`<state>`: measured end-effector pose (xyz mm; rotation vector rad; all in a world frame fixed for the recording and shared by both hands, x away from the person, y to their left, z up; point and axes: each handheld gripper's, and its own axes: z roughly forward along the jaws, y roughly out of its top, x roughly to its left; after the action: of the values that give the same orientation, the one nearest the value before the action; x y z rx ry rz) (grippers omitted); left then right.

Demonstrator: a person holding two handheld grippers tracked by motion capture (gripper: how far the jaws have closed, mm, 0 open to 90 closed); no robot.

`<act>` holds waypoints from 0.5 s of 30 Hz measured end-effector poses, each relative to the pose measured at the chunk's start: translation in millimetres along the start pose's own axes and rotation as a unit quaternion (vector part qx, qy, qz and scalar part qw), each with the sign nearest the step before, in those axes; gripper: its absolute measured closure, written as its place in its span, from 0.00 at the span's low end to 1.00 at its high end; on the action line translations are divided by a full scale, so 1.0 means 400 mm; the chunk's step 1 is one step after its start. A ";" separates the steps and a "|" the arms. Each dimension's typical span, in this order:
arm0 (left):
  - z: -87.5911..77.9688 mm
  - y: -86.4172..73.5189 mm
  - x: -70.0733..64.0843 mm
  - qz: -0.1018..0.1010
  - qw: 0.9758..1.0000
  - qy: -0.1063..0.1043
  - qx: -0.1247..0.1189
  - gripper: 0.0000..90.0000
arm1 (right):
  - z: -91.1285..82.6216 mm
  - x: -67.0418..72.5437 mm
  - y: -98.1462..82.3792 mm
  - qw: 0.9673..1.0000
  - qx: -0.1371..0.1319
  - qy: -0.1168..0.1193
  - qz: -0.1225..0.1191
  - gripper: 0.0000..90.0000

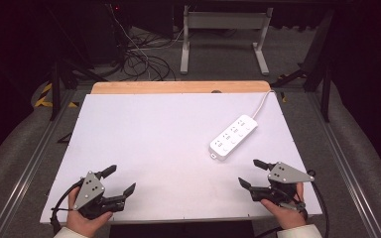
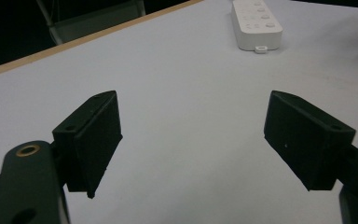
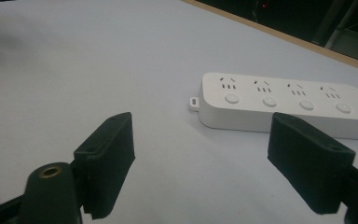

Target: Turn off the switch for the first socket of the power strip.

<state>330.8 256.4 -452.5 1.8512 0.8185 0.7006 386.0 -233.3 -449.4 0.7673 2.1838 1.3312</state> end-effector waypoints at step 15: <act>-0.004 0.001 -0.002 0.007 1.000 0.005 -0.003 0.21 | 0.002 0.005 0.004 1.000 0.003 -0.001 -0.007 0.26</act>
<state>329.1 256.5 -451.6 1.8513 0.8111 0.7201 385.2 -230.7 -448.4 0.7536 2.1893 1.3168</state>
